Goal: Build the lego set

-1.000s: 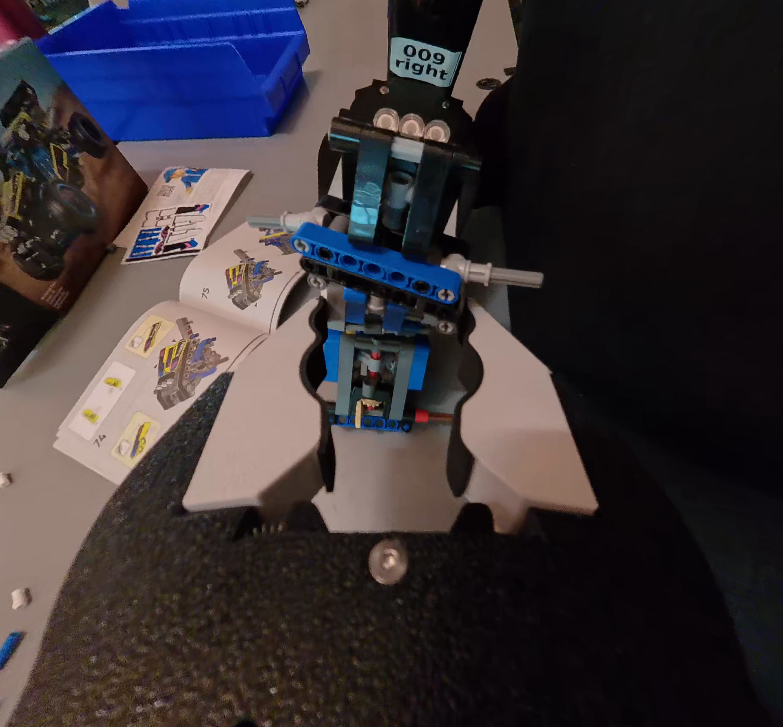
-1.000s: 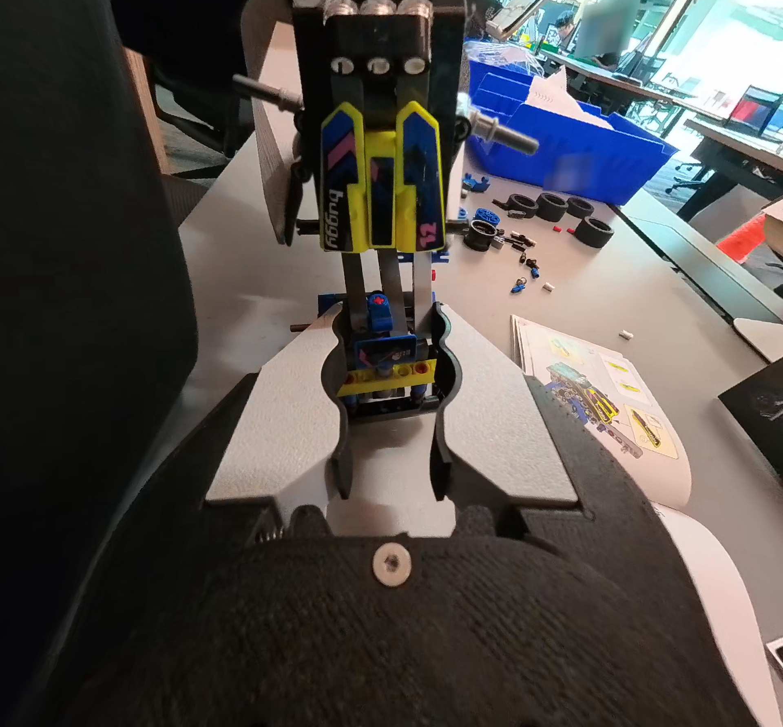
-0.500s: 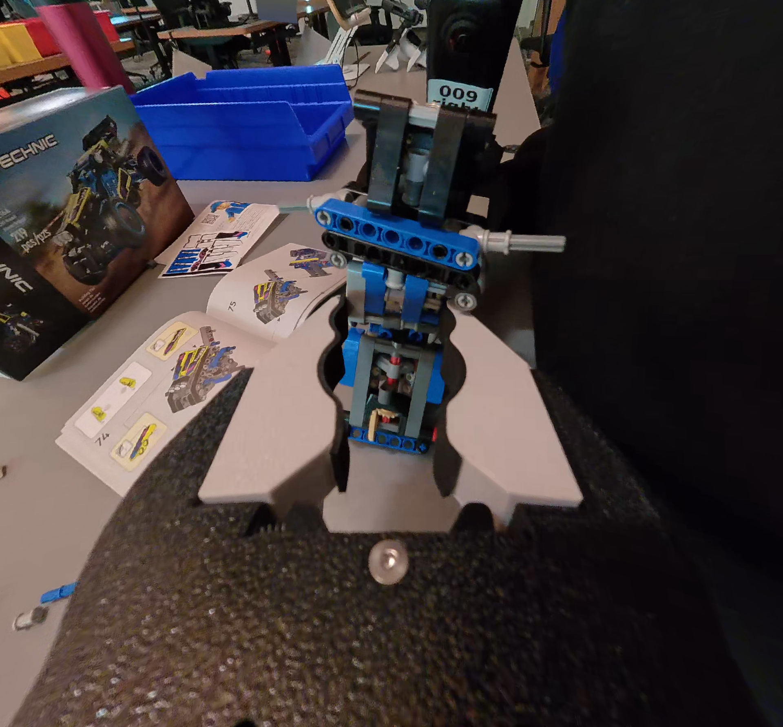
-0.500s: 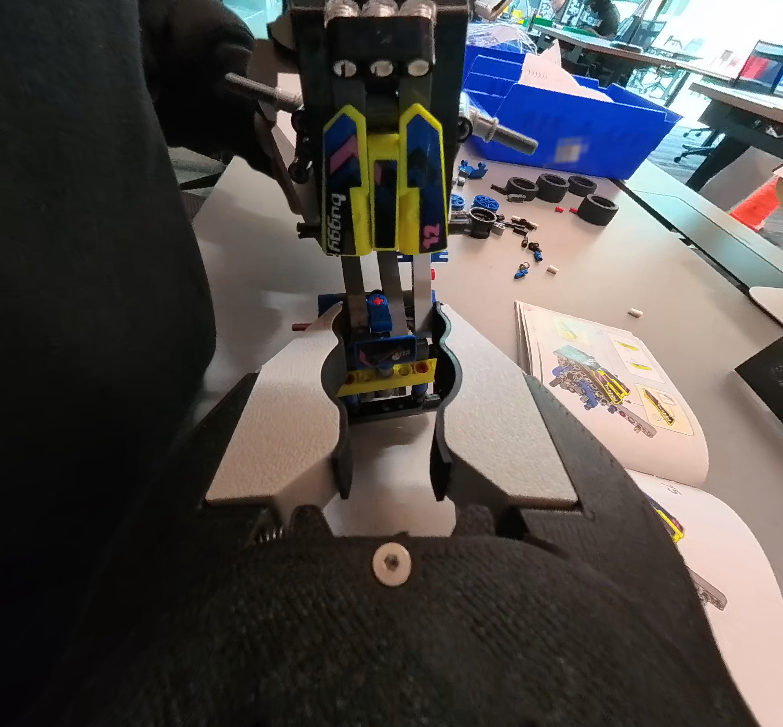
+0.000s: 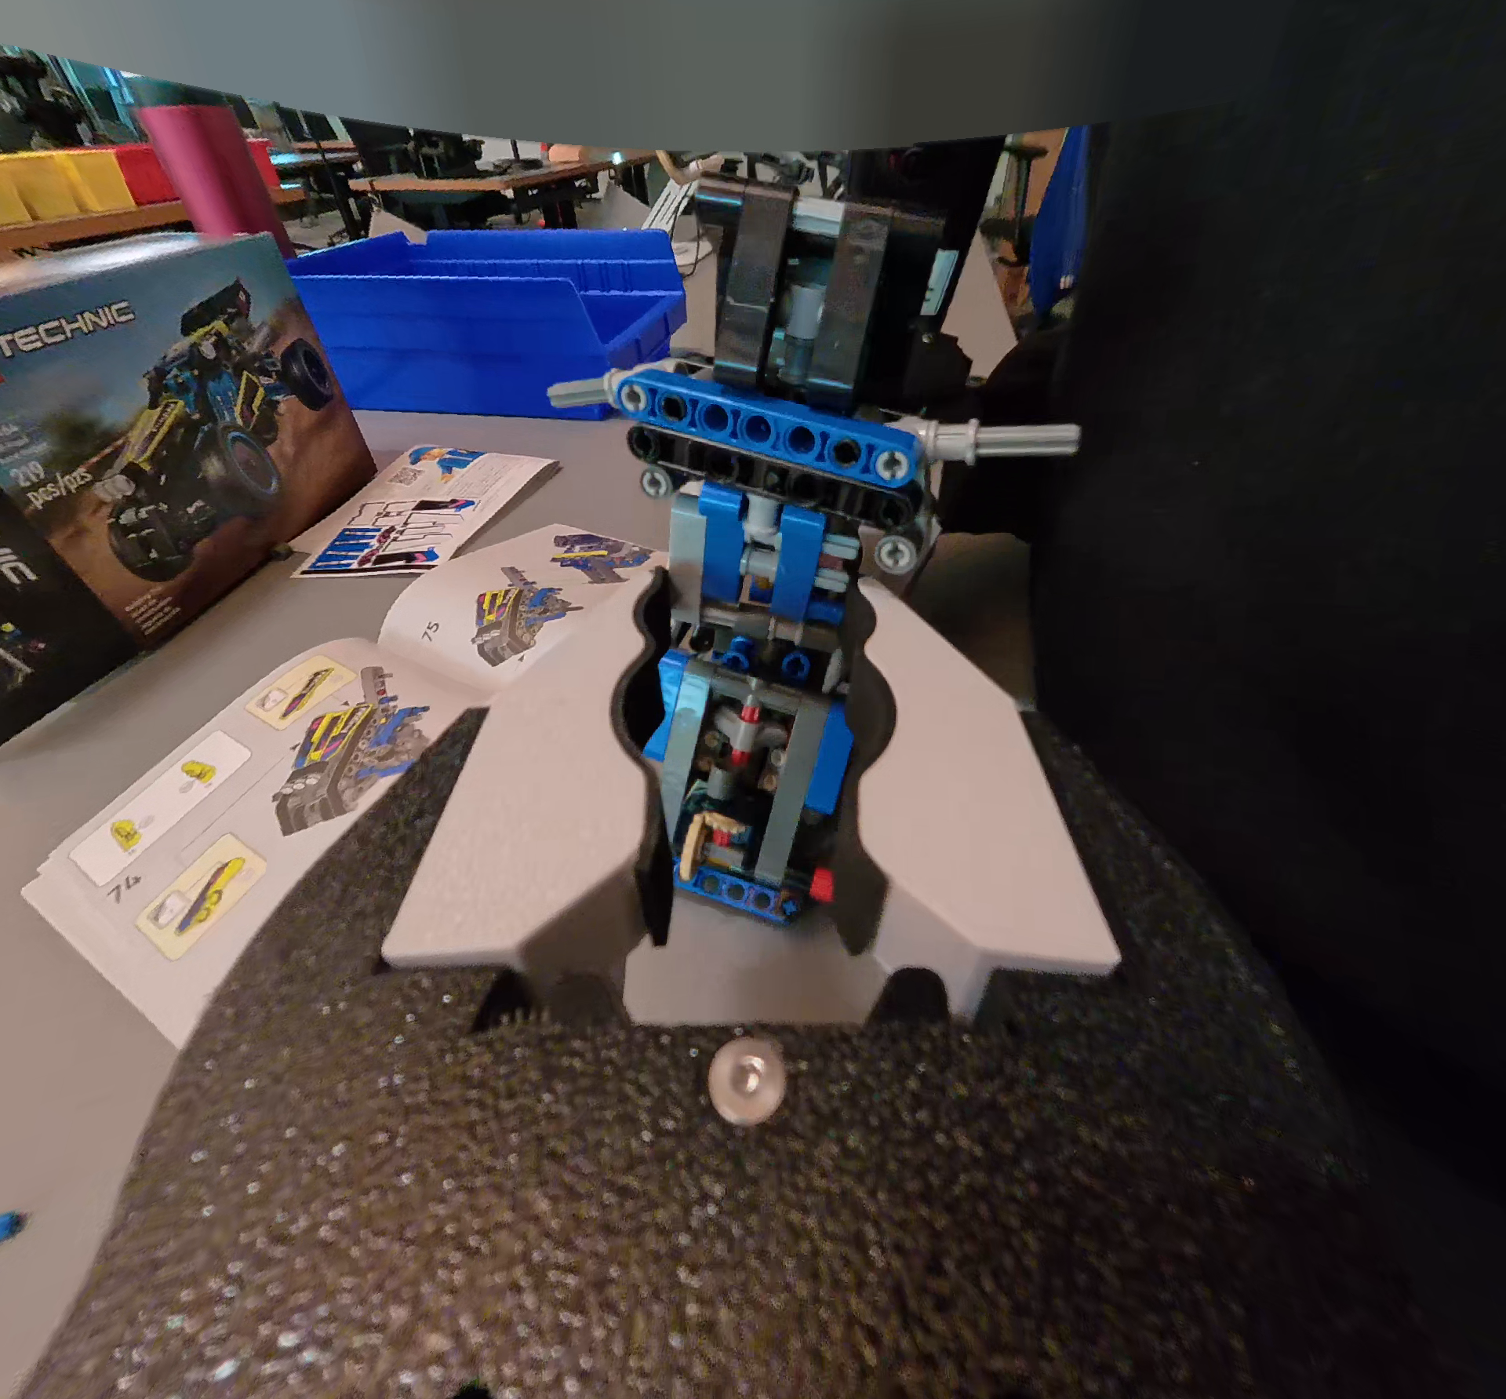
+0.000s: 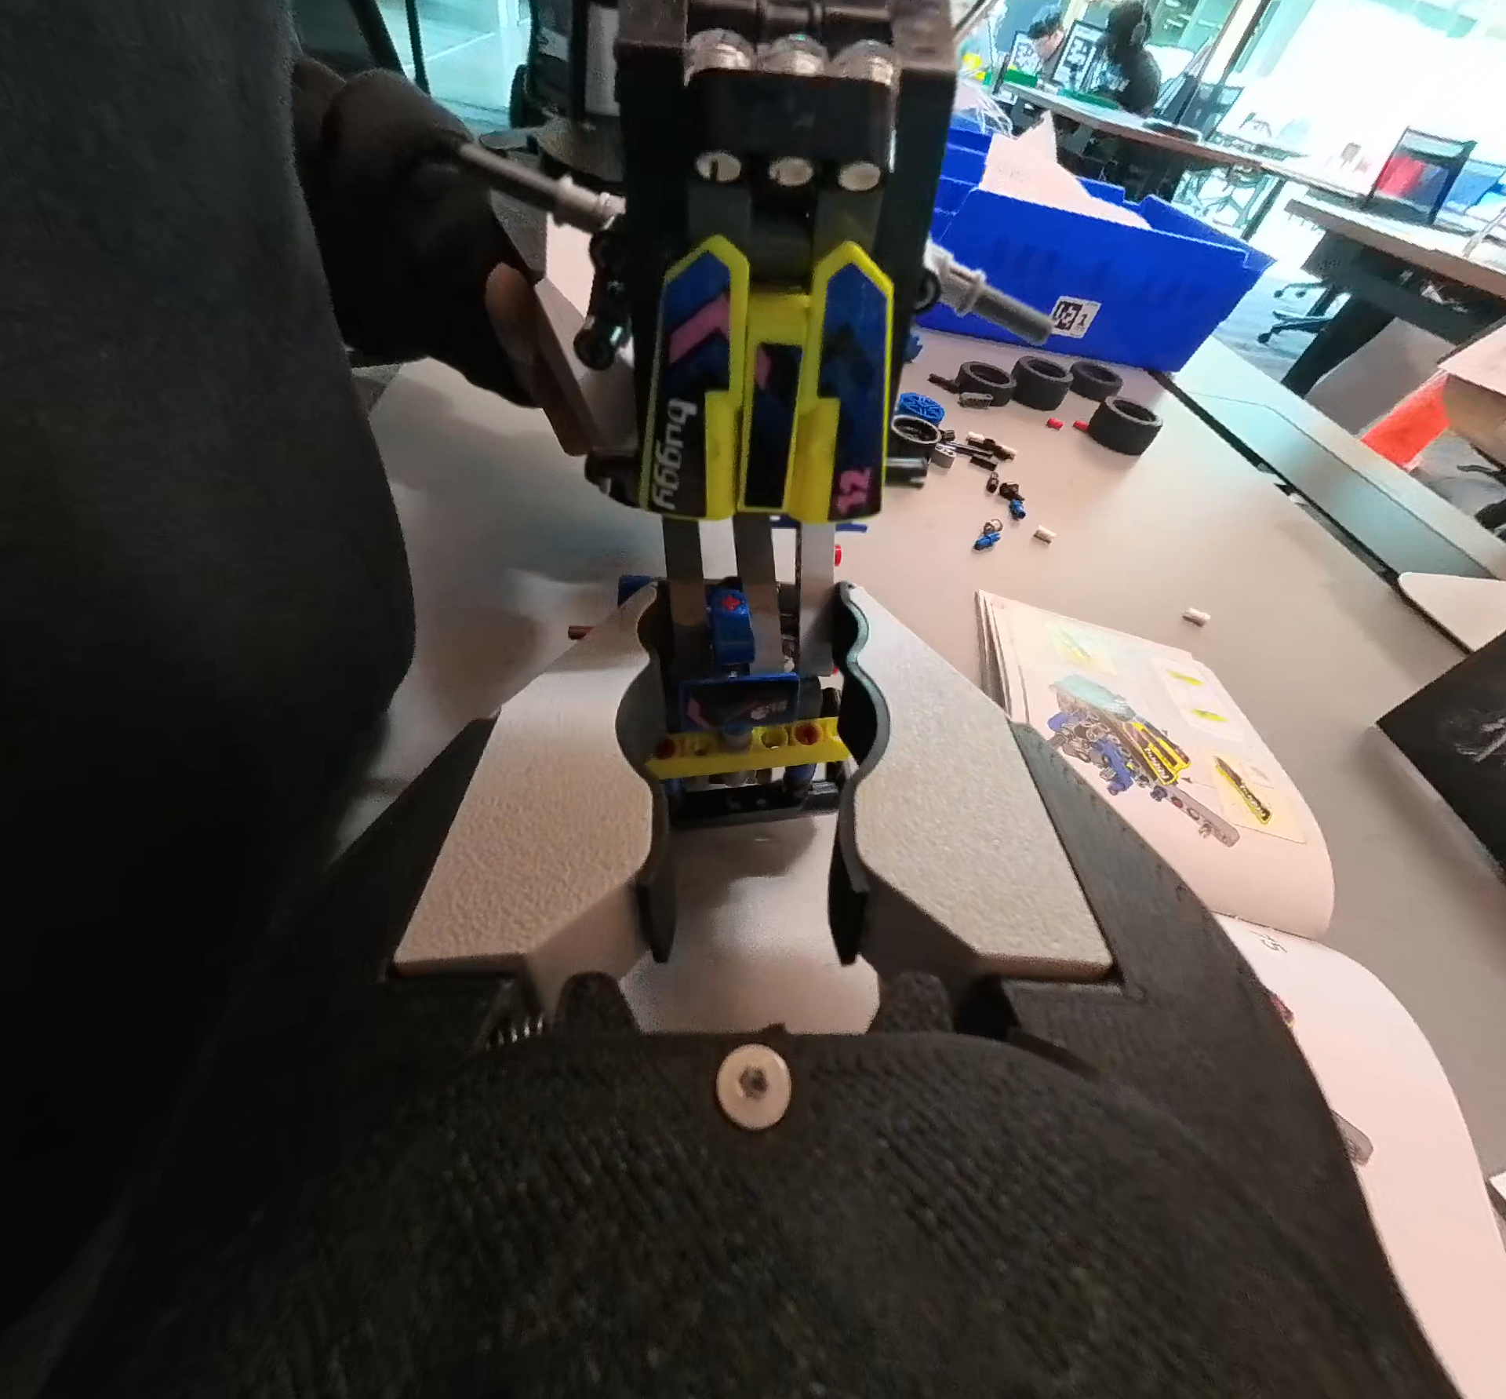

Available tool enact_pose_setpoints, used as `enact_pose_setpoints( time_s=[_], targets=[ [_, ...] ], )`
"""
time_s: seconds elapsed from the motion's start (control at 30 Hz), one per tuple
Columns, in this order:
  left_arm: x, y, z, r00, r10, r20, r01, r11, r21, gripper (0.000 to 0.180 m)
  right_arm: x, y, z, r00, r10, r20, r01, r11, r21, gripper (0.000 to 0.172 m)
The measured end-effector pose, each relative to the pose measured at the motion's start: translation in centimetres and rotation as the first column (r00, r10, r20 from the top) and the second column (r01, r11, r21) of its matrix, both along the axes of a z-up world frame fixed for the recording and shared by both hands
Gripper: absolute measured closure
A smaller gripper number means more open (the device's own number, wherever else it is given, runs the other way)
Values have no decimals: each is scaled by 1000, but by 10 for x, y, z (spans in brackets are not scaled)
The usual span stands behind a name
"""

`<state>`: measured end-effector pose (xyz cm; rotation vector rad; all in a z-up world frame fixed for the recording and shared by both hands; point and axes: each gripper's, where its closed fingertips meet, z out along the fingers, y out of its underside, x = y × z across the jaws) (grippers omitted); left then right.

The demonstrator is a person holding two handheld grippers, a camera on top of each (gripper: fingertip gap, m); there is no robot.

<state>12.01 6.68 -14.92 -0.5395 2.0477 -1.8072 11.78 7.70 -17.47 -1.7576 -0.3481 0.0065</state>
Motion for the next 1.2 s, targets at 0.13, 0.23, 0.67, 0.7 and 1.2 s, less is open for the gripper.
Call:
enact_pose_setpoints(
  time_s=[0.13, 0.23, 0.67, 0.7, 1.2],
  targets=[
    [-1, 3, 0, 1000, -3, -12, 3, 1000, 28, 141, 0, 1, 0, 1000, 0, 12, 0, 1000, 4, 136],
    [-2, 3, -1, 1000, 0, -21, 1, 1000, 29, 141, -1, 0, 0, 1000, -2, 21, 2, 1000, 9, 136],
    [12, -8, 0, 1000, 27, 4, -26, 999, -40, 142, 10, -5, 1, 999, -33, 7, 33, 999, 9, 135],
    [14, -10, 0, 1000, 25, -8, -26, 998, -62, 142, 11, -7, 0, 1000, -26, -5, 26, 1000, 1, 136],
    [35, -46, 0, 993, -99, -69, 90, 988, -129, 142, 32, -45, -3, 984, 119, -134, -128, 990, -58, 135]
  ],
)
